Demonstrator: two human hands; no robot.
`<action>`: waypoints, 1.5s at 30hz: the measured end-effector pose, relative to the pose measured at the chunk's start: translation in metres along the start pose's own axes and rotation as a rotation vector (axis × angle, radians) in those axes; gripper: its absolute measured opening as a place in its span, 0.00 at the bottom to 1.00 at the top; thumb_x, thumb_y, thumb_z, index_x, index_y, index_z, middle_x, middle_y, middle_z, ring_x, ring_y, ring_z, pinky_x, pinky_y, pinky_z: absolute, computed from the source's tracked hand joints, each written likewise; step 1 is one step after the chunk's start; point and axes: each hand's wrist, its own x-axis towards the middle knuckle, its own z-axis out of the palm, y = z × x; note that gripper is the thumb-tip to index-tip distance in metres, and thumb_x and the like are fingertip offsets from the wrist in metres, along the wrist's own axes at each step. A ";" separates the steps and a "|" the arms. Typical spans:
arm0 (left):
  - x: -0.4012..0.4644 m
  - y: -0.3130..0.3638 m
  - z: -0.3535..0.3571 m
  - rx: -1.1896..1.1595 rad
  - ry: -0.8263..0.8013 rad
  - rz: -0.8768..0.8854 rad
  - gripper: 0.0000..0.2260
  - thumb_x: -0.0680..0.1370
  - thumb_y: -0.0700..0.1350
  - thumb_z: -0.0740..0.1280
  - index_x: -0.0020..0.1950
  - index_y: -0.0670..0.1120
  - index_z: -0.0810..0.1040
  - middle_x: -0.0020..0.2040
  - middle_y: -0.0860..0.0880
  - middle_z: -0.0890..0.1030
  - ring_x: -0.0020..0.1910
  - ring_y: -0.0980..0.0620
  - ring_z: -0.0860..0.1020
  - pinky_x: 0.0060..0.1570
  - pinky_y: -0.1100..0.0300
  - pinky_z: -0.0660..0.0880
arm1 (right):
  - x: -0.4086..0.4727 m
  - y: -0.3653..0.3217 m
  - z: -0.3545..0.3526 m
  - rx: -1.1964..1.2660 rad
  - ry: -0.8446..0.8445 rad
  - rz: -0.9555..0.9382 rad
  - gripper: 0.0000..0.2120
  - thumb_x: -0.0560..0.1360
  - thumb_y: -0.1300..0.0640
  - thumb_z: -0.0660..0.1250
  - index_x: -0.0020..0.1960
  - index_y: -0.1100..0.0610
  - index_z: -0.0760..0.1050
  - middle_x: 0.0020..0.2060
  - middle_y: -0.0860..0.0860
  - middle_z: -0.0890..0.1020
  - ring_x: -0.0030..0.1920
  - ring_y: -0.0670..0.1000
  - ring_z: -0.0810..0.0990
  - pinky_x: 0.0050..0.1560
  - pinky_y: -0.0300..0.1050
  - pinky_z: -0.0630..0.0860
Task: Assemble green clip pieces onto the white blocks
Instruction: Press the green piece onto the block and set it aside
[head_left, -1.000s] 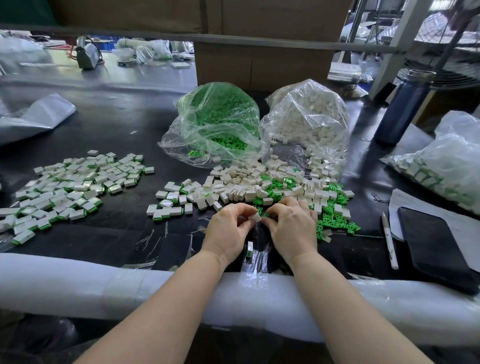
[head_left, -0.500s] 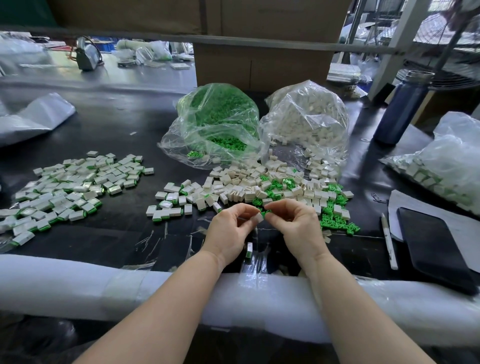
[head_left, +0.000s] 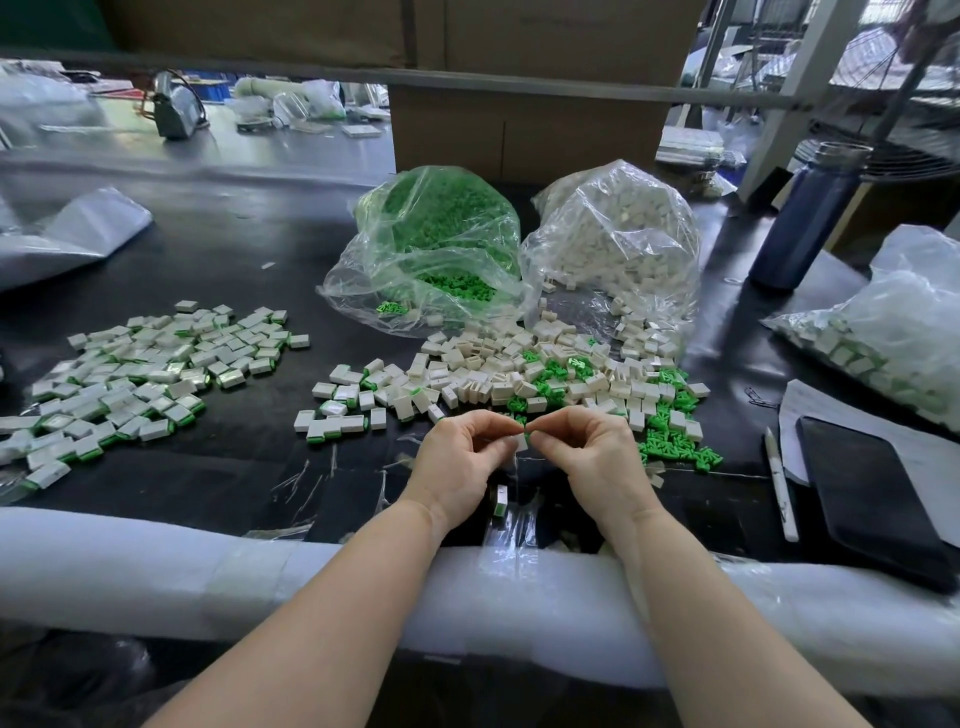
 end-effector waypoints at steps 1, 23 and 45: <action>0.000 0.000 0.000 -0.002 -0.003 -0.002 0.10 0.75 0.36 0.67 0.42 0.51 0.80 0.38 0.49 0.81 0.40 0.51 0.79 0.49 0.58 0.78 | 0.000 0.000 0.000 -0.003 -0.003 0.010 0.08 0.70 0.67 0.71 0.39 0.55 0.81 0.36 0.53 0.83 0.35 0.43 0.80 0.40 0.33 0.77; -0.002 0.002 0.000 0.109 -0.051 0.048 0.06 0.75 0.37 0.68 0.49 0.46 0.81 0.42 0.50 0.82 0.43 0.54 0.79 0.52 0.60 0.77 | 0.000 -0.001 0.001 0.108 0.001 0.095 0.07 0.69 0.69 0.71 0.38 0.58 0.79 0.35 0.56 0.83 0.37 0.53 0.82 0.42 0.44 0.81; 0.001 -0.002 -0.001 0.066 -0.048 0.006 0.04 0.77 0.40 0.65 0.48 0.45 0.80 0.43 0.45 0.83 0.42 0.52 0.80 0.51 0.60 0.77 | 0.002 0.004 0.003 -0.079 -0.058 0.057 0.09 0.76 0.60 0.66 0.38 0.53 0.76 0.34 0.50 0.79 0.34 0.45 0.75 0.39 0.41 0.73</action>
